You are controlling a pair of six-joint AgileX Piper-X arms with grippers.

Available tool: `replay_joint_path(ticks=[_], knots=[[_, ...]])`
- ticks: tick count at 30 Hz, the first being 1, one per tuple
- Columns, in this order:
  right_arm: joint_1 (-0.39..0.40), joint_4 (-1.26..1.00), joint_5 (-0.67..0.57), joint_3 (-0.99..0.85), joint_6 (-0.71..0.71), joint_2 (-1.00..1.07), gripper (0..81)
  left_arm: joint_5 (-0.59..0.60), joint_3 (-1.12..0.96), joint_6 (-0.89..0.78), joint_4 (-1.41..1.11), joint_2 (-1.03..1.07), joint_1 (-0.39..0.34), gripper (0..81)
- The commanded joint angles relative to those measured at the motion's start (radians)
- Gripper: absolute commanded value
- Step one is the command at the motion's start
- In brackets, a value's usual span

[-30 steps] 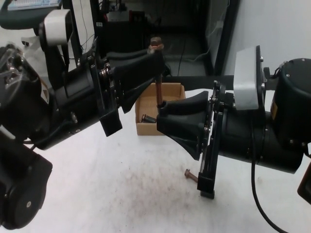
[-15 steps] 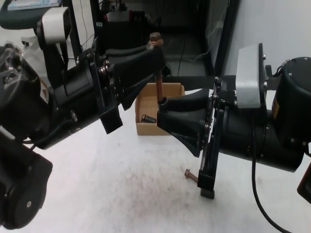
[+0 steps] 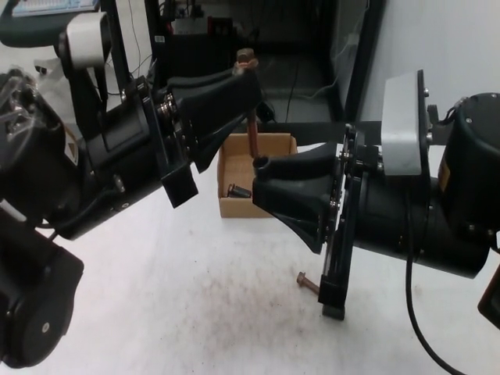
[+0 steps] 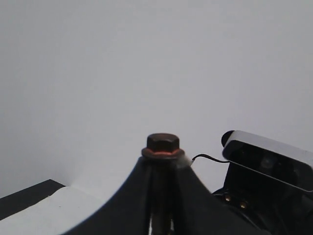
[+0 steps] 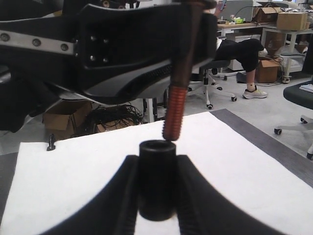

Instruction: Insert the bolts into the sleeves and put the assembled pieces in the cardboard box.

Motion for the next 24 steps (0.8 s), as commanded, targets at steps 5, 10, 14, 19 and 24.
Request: replay_joint_path(ticks=[5,10,14,19,24], knots=[[0.001,-0.044,-0.007,-0.01,0.001,-0.002,0.8,0.004,-0.007,-0.019,0.012,0.005,0.0,0.1],[0.001,-0.004,-0.007,-0.01,0.001,-0.002,0.8,0.004,-0.007,-0.021,0.005,0.005,0.0,0.1],[0.001,0.085,-0.007,-0.01,-0.006,-0.002,0.8,-0.029,-0.007,-0.021,-0.028,0.005,0.0,0.1],[0.001,0.067,-0.003,-0.01,-0.016,-0.002,0.8,-0.04,-0.007,-0.021,-0.035,0.005,0.0,0.1],[0.001,0.04,0.0,-0.01,-0.036,-0.002,0.8,-0.039,-0.007,-0.031,-0.035,0.005,0.0,0.1]])
